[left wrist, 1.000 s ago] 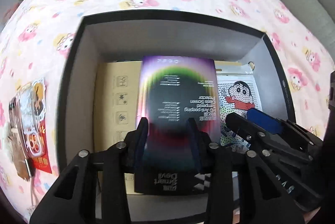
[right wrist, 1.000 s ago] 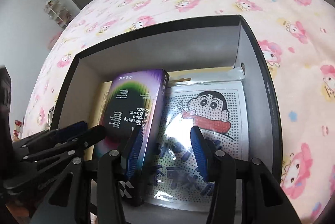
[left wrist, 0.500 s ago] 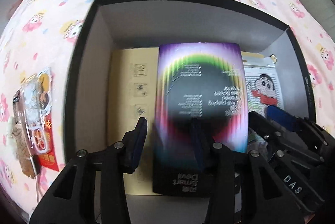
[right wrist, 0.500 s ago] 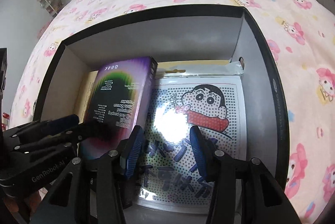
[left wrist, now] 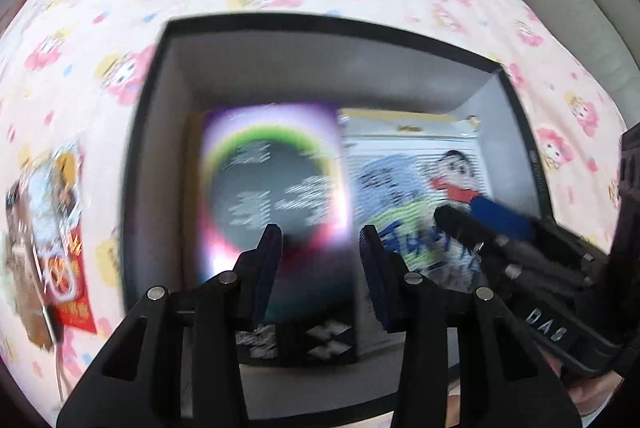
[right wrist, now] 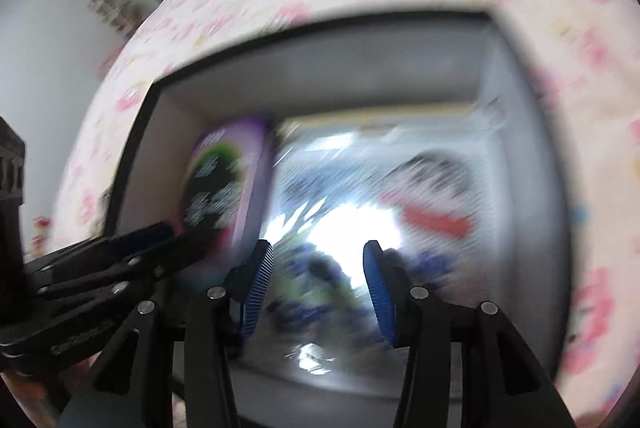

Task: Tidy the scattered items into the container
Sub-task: 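Lower the purple box into the black box beside the bead-art packet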

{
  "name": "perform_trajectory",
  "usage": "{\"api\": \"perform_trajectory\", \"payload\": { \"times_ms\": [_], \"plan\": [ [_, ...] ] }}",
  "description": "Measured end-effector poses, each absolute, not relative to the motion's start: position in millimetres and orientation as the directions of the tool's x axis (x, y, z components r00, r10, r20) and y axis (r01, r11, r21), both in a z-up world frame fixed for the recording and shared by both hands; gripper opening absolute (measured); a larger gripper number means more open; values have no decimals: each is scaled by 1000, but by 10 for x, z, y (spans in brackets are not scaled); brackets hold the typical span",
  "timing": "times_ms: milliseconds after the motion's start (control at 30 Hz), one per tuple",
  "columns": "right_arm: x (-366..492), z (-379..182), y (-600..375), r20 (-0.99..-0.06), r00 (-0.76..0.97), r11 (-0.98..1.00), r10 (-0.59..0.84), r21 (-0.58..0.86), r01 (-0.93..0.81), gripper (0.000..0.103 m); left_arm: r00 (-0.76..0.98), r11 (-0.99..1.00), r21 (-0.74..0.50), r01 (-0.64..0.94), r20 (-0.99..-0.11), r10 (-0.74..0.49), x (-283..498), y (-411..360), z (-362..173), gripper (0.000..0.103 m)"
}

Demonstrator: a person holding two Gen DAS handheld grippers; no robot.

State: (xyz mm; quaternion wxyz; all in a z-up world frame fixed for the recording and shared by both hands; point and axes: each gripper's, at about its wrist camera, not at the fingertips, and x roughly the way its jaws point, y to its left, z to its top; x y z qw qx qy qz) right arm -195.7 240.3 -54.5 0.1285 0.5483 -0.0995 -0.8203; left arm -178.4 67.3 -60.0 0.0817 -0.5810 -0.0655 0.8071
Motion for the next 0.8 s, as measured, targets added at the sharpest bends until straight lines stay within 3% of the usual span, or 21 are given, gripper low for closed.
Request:
{"api": "perform_trajectory", "payload": {
  "times_ms": [67, 200, 333, 433, 533, 600, 667, 800],
  "plan": [
    [-1931, -408, 2522, -856, -440, -960, -273, 270, 71, 43, -298, -971, -216, -104, -924, 237, -1855, 789, -588, 36],
    [-1951, -284, 2743, -835, -488, -963, -256, 262, 57, 43, -243, -956, -230, -183, -931, 271, -1908, 1073, -666, 37],
    [-1980, -335, 2690, -852, -474, -972, -224, 233, 41, 43, -239, -967, -128, -222, -954, 181, -1941, 1303, -777, 39],
    [-2091, -338, 2619, -861, -457, -973, -224, 222, 58, 43, -228, -973, 13, -232, -973, 41, -1987, 1427, -931, 40],
    [-2086, -432, 2573, -876, -434, -977, -213, 205, 67, 43, -233, -976, 69, -208, -972, -19, -2021, 1402, -988, 53],
    [-2095, -449, 2550, -877, -436, -979, -202, 189, 73, 44, -215, -981, 25, -190, -976, 17, -2047, 1325, -999, 49],
    [-2125, -443, 2526, -877, -434, -978, -206, 188, 86, 44, -208, -987, 4, -159, -978, 30, -2069, 1245, -1004, 32],
    [-2232, -406, 2487, -876, -405, -965, -262, 239, 108, 44, -200, -990, -85, -109, -974, 106, -2113, 1058, -994, 22]
  ]
}}
